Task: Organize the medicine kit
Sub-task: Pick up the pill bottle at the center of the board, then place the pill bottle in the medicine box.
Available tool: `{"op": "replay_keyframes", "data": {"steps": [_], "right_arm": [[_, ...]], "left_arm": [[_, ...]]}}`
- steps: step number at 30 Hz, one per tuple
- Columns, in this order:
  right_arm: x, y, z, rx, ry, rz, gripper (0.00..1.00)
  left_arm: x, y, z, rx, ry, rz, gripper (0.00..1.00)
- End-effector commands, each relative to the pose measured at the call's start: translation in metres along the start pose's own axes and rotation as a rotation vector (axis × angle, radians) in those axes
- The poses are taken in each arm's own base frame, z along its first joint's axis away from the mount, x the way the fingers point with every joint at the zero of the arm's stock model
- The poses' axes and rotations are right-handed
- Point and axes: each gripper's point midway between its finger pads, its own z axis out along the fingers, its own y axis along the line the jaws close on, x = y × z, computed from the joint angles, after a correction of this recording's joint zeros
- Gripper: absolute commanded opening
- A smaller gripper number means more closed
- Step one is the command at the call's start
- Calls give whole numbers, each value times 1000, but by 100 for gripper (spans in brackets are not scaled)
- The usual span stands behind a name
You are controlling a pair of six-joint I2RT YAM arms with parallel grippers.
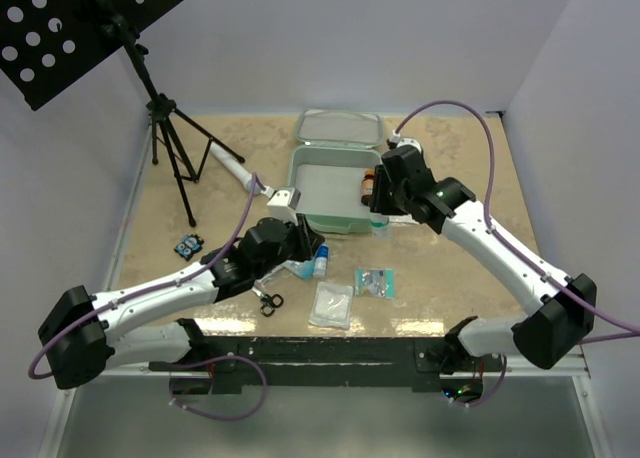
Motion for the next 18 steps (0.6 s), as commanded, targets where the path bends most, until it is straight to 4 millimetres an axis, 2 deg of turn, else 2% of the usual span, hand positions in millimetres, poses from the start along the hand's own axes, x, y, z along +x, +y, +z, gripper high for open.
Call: {"op": "replay_keyframes", "data": {"steps": [1,7,8,13,15,18], "right_arm": [[-53,46,-15,-160,-118,45,0],[-87,70,11,-187,-167,69,0],[-93,71,18,-186,-172,72,0],[-108,71,64,-149,-157,76,0],[-107,68,86,-132,-140,75,0],[-111,66,109,-114,-127,71,0]], "left_arm": [[-19,1,-9,-14,-61,-12,27],[-24,8,-20,-36,-84,-19,27],[-20,14,-21,-58,-66,-12,27],[-20,20,-27,-81,-64,-4,27],[-20,24,-28,-98,-62,0,27],[-20,30,-30,-119,-61,9,27]]}}
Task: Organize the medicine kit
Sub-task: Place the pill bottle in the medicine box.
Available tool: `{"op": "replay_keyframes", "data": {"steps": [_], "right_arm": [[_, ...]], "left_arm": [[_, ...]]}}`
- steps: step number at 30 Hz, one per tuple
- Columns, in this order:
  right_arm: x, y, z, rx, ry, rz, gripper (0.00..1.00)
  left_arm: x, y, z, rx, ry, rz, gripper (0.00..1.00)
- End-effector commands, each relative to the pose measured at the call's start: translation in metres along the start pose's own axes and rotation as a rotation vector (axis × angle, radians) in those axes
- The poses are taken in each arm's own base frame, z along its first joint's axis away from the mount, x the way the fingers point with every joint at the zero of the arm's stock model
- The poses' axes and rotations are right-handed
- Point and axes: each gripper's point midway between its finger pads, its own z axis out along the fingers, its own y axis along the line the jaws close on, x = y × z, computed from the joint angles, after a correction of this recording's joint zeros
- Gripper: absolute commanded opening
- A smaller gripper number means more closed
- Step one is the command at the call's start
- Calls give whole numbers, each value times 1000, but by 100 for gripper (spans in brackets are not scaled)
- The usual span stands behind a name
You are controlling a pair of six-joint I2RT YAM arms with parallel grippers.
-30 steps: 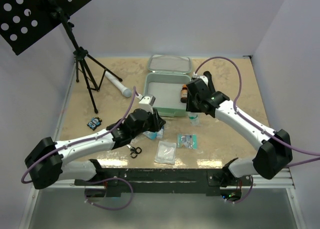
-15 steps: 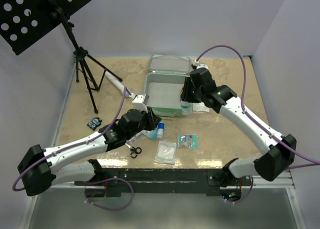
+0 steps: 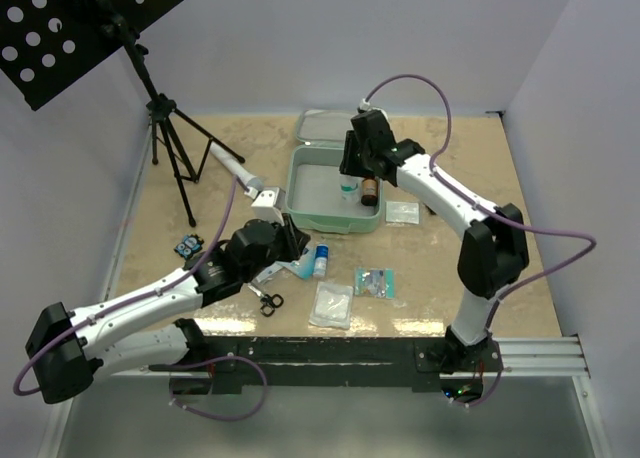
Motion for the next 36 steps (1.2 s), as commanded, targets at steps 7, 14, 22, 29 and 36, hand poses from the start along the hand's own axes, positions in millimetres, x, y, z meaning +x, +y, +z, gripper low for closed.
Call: {"op": "replay_keyframes", "data": {"steps": [7,14,22,29,36], "right_arm": [[-39,8,57,-7,-64,8,0],[-37,-9,87,53,-41,7,0],[-32,-37,104,118,-25,12,0],[-29,-41,111,117,-8,10,21],[-41,-36,101,103,-33,18,43]], "left_arm": [[2,15,1,-60,11,23,27],[-1,16,3,-67,14,35,27],[3,13,11,-71,38,52,28],[10,14,17,-76,65,58,30],[13,17,16,-82,72,59,31]]}}
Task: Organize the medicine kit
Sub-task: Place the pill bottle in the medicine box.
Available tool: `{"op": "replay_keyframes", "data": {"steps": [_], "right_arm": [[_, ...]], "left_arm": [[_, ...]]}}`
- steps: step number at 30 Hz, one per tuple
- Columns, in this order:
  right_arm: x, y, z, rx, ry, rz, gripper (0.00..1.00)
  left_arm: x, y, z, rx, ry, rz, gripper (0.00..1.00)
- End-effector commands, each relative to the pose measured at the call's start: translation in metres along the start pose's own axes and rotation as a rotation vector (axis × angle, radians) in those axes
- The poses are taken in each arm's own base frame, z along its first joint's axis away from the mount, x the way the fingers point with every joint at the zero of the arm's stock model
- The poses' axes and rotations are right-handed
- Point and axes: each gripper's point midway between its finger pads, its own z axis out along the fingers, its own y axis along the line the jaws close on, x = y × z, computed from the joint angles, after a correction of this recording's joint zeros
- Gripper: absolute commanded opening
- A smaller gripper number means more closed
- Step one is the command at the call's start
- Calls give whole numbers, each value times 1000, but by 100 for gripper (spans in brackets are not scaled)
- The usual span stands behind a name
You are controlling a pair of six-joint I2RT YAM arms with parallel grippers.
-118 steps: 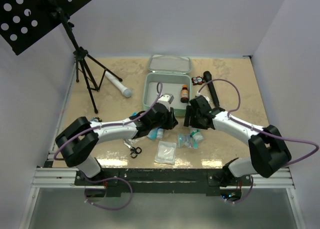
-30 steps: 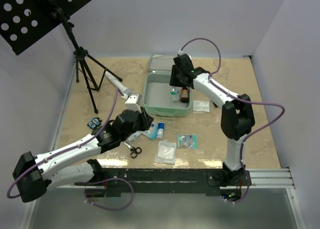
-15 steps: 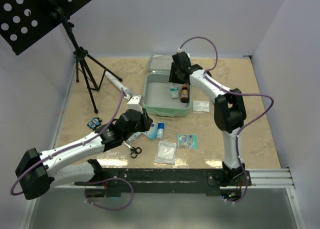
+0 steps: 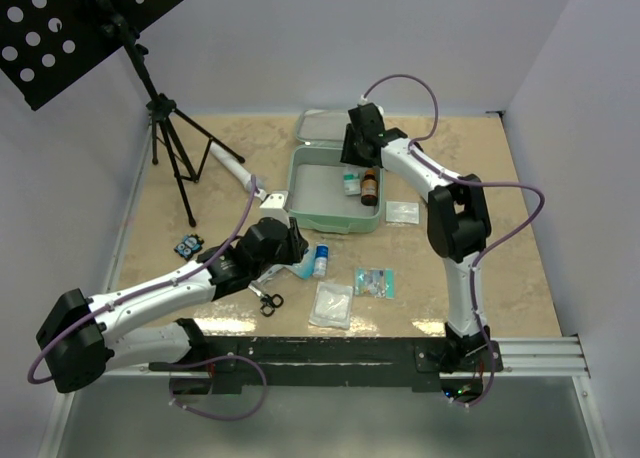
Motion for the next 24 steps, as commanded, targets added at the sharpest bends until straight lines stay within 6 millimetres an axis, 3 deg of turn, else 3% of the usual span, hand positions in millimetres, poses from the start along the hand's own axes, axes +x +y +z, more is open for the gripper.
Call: {"op": "replay_keyframes", "data": {"steps": [1,10,15,18,20,24], "right_arm": [[-29,7,-19,-13,-70,-10,45],[-34,7,-35,-11,-96,-12,49],[-31,56,-61,-123,-160,-81,37],[-9,73,-48,-142,-104,-127,21],[-1,72,-35,-122,-74,-143,12],[3,60,-14,-43,-78,-166,4]], "left_arm": [[-17,-9,-2,25,-39,5,31],[-14,-10,-1,29,-29,3,32],[-17,-10,-3,34,-42,-6,32],[-17,-11,-2,36,-40,-6,32],[-16,-11,-2,36,-37,-5,32],[-14,-7,-3,25,-30,-1,32]]}}
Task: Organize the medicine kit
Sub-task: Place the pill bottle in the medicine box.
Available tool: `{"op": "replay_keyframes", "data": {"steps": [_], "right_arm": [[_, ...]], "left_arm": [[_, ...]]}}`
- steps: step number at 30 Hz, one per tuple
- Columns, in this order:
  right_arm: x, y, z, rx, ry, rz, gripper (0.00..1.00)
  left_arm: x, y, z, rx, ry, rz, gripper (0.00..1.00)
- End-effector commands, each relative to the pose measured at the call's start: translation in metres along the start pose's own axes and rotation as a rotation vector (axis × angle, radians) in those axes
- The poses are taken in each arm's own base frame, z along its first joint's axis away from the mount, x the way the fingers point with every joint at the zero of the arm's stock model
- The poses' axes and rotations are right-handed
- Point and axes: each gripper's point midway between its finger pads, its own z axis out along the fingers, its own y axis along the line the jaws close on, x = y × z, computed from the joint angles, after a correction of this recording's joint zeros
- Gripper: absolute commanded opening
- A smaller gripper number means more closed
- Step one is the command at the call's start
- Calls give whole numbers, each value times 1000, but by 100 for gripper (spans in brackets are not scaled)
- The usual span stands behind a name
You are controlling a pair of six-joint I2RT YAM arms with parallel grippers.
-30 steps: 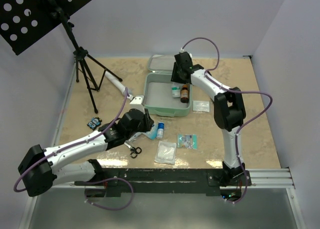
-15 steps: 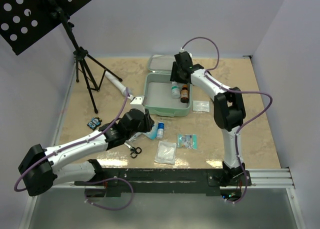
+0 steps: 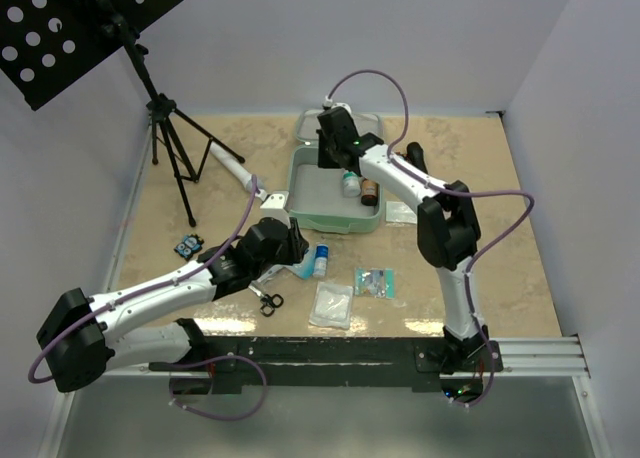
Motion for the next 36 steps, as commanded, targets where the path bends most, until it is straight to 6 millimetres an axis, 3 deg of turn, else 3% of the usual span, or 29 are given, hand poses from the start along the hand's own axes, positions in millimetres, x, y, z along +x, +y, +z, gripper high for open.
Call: {"op": "replay_keyframes", "data": {"steps": [1,9,23,30,36], "right_arm": [[-1,-24,23,102,-7,-37,4],[12,-48,46,186,10,-19,1],[28,-76,45,215,35,92,2],[24,-73,39,192,27,102,3],[7,-57,22,117,1,132,15]], "left_arm": [[-14,-6,-4,23,-34,0,32],[-16,-4,-7,13,-36,-2,32],[-10,-1,-6,8,-25,-15,32],[-13,-2,-9,10,-37,-15,32],[-20,-6,-12,24,-53,-21,32]]}}
